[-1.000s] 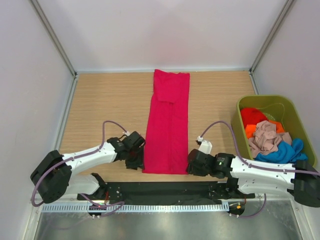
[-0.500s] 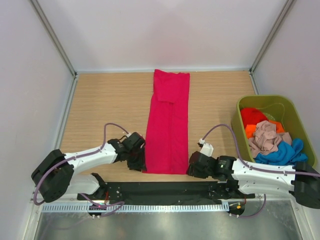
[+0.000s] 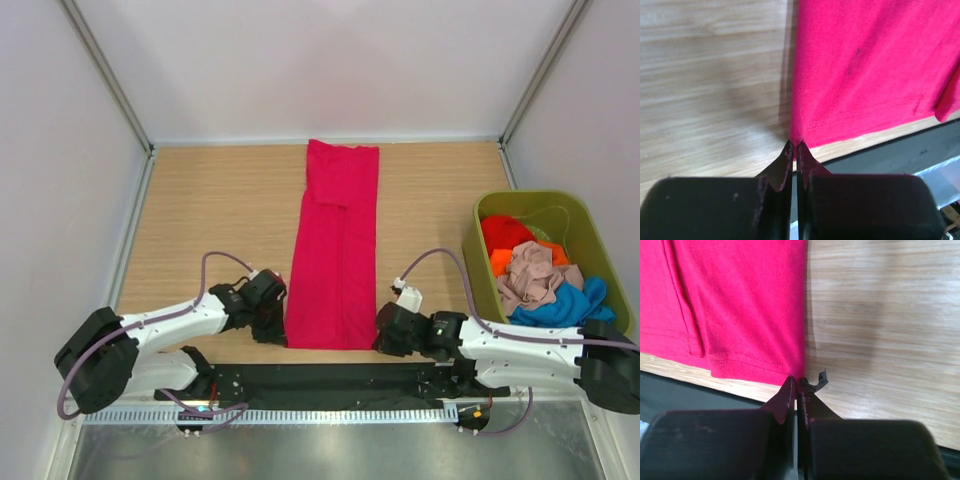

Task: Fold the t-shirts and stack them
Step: Fold the tshirt

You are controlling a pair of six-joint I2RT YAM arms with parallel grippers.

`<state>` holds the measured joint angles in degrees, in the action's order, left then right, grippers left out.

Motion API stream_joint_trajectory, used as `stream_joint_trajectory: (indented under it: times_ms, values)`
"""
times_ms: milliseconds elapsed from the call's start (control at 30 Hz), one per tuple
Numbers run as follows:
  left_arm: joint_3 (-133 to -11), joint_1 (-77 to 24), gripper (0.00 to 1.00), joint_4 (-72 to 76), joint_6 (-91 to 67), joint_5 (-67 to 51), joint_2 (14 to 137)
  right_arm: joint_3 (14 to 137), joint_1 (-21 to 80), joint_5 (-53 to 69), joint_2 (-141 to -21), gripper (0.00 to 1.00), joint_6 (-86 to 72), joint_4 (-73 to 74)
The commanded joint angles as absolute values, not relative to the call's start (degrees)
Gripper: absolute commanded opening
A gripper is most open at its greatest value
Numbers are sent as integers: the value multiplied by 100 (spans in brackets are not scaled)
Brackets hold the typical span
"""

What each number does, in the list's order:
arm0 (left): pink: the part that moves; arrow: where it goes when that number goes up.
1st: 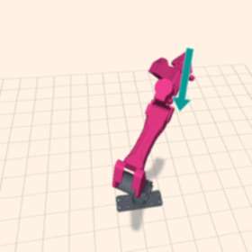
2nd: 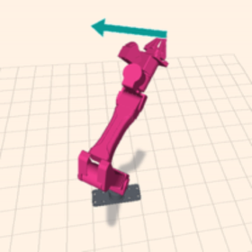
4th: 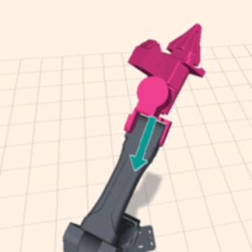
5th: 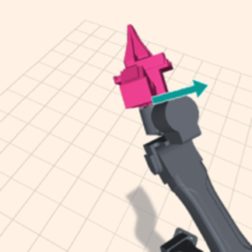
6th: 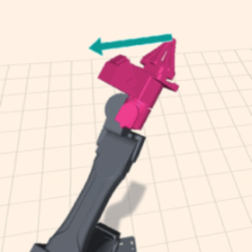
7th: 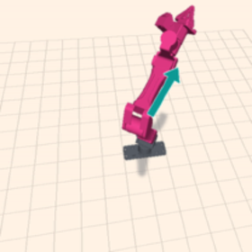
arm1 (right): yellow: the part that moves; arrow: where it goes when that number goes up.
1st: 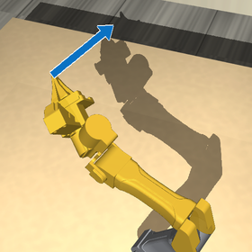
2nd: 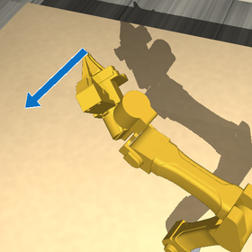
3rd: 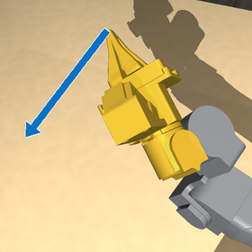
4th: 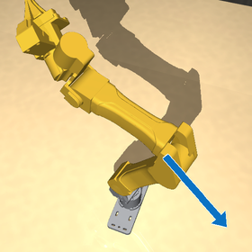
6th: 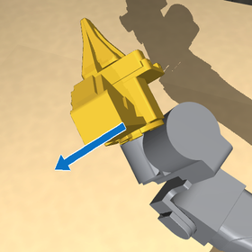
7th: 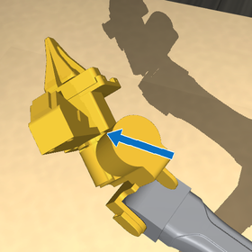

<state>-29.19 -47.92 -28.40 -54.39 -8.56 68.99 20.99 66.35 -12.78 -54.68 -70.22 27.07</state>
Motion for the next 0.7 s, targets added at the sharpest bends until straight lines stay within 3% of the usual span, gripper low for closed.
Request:
stream_joint_trajectory:
  times_ms: [0,367,667]
  values:
    - [-2839,-4939,1,-3006,-5642,-922,6610,2144,6671,-1275,-5204,1,-6953,3181]
    - [-2988,-5019,1,-3059,-5713,-1019,6565,2381,6671,-1081,-5071,1,-6566,3225]
    - [-3787,-5010,0,-3234,-5414,-984,7179,3260,6671,-1538,-5554,1,-5942,3673]
